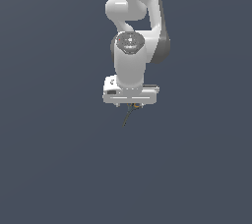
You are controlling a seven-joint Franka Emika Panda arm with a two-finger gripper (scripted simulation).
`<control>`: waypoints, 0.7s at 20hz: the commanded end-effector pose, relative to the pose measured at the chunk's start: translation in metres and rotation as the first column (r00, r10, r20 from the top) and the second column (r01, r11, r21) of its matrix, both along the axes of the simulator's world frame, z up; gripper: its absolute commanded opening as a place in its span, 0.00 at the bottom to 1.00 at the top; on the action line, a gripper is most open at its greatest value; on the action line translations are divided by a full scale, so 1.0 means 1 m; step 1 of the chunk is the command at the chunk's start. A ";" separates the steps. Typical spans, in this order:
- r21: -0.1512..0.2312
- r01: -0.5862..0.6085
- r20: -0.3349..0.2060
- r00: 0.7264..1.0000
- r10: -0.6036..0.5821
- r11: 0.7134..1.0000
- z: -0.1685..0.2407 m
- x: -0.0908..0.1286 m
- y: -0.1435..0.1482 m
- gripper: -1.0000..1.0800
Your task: Pick up the object and move it to a goal position.
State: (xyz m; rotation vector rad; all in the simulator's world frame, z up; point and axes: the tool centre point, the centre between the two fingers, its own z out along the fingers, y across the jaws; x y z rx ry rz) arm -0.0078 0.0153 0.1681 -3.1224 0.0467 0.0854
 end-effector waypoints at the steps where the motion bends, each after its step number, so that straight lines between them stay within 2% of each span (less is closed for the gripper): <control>1: 0.000 0.000 0.000 1.000 0.000 1.000 0.000 0.000 0.000 0.96; 14: -0.018 0.005 0.020 1.000 -0.005 1.000 0.008 0.007 -0.015 0.96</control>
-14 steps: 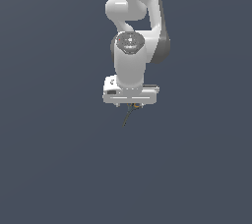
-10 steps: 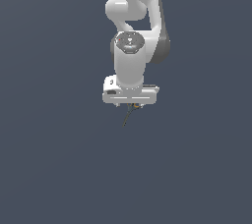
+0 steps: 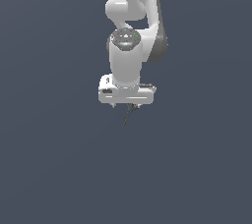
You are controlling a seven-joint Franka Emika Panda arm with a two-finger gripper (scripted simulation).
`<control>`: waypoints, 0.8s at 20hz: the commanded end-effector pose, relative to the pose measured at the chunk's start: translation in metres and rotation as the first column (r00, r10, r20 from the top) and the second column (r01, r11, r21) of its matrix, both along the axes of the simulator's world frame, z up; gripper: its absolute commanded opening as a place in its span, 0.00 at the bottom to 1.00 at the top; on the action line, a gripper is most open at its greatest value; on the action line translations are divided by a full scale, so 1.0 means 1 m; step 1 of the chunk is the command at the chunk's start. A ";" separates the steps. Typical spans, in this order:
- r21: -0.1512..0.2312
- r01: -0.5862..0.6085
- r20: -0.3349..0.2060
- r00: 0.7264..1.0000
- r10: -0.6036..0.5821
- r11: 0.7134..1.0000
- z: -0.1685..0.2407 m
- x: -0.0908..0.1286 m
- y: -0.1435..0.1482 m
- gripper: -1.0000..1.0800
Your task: Pick up the object and move it to a goal position.
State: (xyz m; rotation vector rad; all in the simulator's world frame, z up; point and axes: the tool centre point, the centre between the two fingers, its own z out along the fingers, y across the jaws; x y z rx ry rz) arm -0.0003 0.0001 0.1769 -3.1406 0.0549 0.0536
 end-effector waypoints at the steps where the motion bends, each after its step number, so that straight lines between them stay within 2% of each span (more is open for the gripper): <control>1: 0.000 0.004 0.000 1.000 -0.004 1.000 -0.001 -0.001 0.001 0.96; 10: 0.002 0.093 0.005 0.996 -0.093 0.996 -0.023 -0.011 0.004 0.96; 16: 0.003 0.213 0.011 0.977 -0.213 0.977 -0.052 -0.027 0.008 0.96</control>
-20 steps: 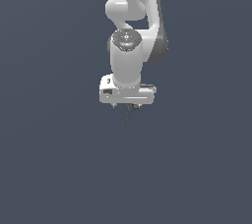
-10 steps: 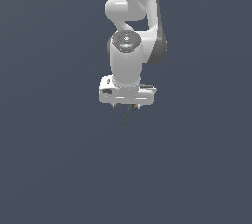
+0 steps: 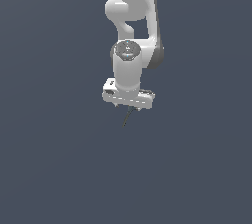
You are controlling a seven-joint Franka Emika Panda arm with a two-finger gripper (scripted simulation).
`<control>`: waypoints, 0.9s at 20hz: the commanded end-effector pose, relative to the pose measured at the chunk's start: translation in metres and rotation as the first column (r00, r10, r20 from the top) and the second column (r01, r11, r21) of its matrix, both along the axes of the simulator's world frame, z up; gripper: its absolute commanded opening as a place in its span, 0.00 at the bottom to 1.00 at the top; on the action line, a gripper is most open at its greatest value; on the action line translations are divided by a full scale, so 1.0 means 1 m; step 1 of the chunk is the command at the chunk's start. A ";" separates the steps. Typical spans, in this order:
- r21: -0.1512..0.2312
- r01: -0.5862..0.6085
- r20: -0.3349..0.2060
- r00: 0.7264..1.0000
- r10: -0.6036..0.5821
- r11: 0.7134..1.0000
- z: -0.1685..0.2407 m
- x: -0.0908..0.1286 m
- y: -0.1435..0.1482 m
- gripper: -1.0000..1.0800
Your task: Pick up the object and move it to a goal position.
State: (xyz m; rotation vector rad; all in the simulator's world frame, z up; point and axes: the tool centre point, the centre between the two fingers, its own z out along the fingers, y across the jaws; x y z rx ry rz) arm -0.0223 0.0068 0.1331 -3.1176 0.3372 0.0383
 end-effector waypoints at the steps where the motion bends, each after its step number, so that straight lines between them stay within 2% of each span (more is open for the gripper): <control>1: 0.000 0.059 0.003 0.998 -0.059 0.998 -0.013 -0.008 0.001 0.96; 10: -0.005 0.269 0.015 0.963 -0.269 0.963 -0.056 -0.041 0.003 0.96; 18: -0.008 0.358 0.023 0.933 -0.358 0.934 -0.073 -0.057 0.002 0.96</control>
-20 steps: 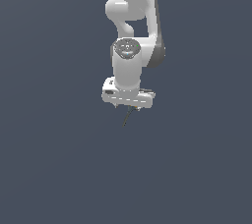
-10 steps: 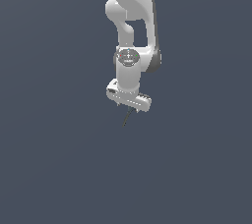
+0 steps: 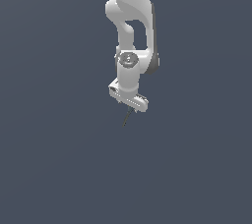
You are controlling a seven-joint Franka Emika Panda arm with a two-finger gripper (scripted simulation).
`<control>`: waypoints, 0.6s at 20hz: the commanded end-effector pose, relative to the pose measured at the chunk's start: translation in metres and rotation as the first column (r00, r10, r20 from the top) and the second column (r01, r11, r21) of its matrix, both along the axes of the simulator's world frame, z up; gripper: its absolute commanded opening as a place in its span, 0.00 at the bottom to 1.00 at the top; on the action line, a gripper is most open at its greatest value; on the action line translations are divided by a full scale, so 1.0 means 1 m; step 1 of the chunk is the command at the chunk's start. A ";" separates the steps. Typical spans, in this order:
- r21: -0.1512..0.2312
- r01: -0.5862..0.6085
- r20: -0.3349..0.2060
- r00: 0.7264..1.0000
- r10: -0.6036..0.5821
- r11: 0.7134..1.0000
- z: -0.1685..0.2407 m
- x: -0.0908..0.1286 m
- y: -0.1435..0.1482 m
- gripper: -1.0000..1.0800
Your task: Pick up the object and move it to a goal position.
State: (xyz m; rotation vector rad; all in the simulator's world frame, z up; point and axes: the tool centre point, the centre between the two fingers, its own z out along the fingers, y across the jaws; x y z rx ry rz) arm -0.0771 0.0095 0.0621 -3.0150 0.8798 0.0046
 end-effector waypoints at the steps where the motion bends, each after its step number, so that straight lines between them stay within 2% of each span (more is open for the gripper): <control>1: -0.001 0.019 0.002 1.000 -0.019 1.000 -0.003 -0.003 0.000 0.96; 12: -0.001 0.023 0.002 1.000 -0.023 1.000 -0.018 -0.004 0.000 0.96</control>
